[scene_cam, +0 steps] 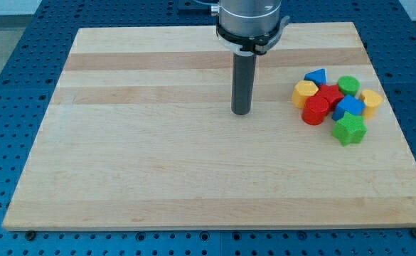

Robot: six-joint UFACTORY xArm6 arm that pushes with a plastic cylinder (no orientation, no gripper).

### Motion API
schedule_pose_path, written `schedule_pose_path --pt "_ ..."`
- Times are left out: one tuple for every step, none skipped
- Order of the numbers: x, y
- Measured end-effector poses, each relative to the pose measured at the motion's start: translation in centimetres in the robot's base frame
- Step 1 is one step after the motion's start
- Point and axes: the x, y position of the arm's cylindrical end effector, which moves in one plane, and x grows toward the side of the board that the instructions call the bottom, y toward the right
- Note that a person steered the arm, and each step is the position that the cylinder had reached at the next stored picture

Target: Move your arm to the top right of the board

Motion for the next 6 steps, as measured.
schedule_pose_path --pt "-0.1 -0.3" --pt "-10.1 -0.8" --pt "-15.2 -0.8" --pt "-18.2 6.3" --pt "-21.7 15.7" --pt "-23.2 19.9"
